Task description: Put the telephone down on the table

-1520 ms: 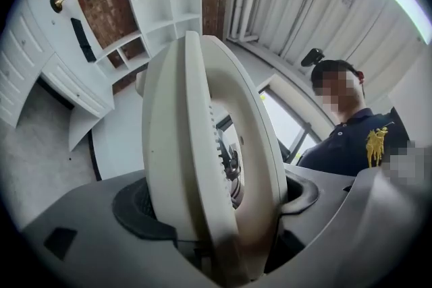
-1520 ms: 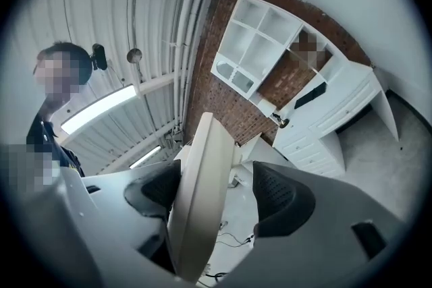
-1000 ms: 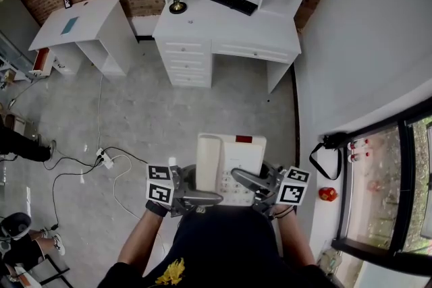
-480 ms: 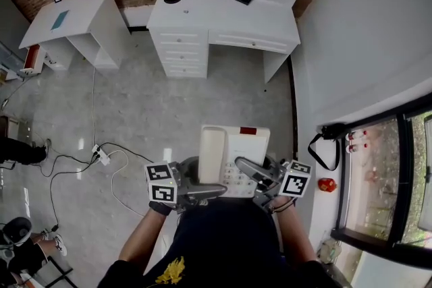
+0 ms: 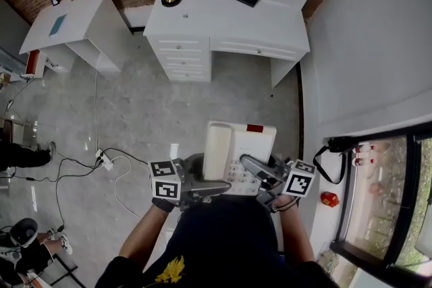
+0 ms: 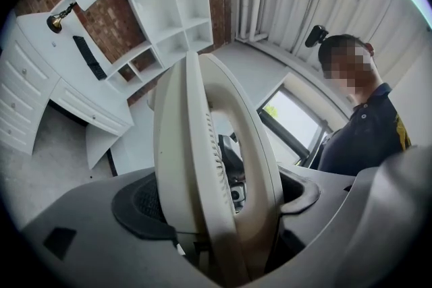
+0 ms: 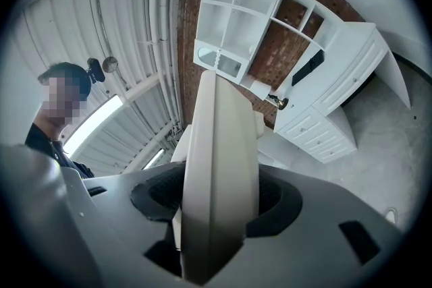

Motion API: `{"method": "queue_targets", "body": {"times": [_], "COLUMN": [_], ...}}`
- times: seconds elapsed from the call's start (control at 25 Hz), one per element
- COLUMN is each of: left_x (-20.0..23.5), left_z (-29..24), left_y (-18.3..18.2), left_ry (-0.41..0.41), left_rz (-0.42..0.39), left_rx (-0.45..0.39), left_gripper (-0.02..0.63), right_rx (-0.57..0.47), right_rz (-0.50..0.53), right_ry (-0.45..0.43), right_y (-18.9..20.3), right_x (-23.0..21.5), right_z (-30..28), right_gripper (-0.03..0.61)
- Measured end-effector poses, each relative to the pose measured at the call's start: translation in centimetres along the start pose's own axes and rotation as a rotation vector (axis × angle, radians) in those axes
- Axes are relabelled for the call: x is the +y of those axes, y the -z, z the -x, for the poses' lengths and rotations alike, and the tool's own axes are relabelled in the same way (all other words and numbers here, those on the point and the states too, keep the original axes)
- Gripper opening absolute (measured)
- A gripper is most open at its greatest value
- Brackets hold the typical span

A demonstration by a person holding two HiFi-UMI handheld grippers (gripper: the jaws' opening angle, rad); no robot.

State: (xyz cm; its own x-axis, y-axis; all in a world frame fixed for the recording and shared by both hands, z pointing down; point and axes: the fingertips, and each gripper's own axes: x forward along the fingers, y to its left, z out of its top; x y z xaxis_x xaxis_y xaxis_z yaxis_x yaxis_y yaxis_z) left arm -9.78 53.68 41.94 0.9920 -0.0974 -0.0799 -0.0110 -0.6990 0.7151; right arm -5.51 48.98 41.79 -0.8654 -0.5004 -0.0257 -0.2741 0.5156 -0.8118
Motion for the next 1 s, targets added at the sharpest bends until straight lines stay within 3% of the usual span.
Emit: {"method": "queue_targets", "body": {"times": [0.48, 1.0], "left_x": [10.7, 19.7], "left_z": [-11.2, -15.0], "left_y": [-11.8, -17.8], "left_ry": [-0.066, -0.081], "left_rz": [0.004, 0.025], "left_rx": [0.034, 0.017], "left_gripper": [0.436, 0.436], "right_rx": [-0.009, 0.006], "right_rz": [-0.021, -0.032], "right_ry": [0.001, 0.053], "right_y": [-16.1, -23.9], "right_x": [-10.8, -19.0], "right_z": [-0.5, -3.5], "right_gripper": [0.247, 0.259]}}
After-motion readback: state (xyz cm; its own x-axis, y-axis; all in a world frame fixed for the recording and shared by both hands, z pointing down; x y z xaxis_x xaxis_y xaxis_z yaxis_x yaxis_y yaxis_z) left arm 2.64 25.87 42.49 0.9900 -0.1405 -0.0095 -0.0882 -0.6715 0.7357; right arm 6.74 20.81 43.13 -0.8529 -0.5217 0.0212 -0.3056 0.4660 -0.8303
